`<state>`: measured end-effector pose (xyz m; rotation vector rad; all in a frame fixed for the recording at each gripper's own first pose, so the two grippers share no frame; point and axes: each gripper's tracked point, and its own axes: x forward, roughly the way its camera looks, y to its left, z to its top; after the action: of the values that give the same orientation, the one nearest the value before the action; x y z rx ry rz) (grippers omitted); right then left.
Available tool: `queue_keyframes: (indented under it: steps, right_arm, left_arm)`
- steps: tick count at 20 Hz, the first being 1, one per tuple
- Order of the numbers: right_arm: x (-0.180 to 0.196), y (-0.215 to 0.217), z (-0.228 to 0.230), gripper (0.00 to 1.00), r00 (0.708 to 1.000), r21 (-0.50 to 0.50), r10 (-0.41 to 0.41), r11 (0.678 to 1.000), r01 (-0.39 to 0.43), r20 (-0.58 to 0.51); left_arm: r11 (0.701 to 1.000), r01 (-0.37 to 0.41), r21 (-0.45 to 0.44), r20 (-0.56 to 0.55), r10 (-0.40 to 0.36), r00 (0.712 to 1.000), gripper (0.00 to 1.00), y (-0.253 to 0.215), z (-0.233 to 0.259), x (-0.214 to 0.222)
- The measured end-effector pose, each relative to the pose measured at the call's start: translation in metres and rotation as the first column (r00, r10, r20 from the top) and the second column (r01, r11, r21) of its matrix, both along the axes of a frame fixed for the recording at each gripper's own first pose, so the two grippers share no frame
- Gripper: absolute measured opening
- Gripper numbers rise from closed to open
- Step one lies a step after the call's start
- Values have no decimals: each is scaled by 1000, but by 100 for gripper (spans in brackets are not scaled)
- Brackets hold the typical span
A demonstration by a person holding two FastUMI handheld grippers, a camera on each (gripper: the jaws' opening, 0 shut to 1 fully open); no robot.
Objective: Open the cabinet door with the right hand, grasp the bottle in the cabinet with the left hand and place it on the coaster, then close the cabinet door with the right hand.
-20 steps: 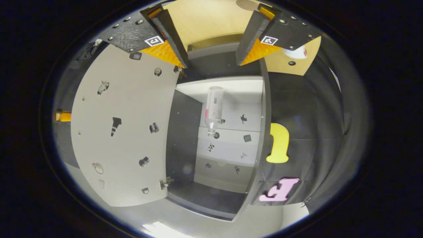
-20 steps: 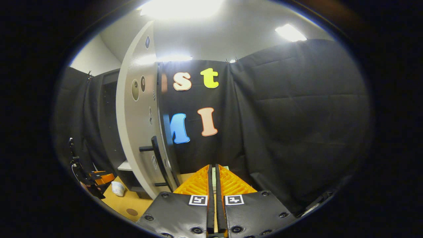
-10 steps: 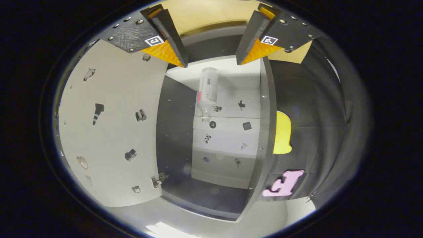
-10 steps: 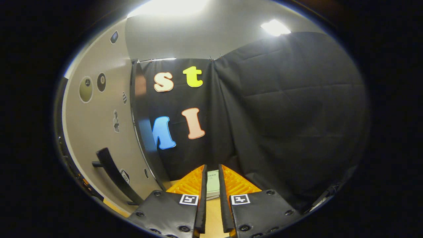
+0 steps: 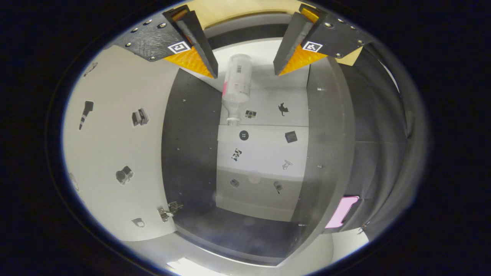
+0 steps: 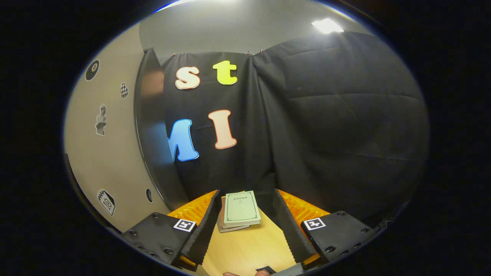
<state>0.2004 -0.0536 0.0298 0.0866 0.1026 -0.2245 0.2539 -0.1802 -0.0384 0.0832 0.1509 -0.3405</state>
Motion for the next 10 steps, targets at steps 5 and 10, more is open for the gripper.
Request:
queue_keyframes:
  steps: [5, 10]
  right_arm:
    - [21, -10, -17, 87, 999, 28, -3, 1000, 4, -35]
    - [28, -31, -27, 92, 997, 31, -48, 998, 51, -67]
  left_arm:
    - [999, 29, -17, 11, -29, 1000, 91, -22, -14, 29]
    - [999, 52, 4, 5, -52, 999, 88, -44, -28, 57]
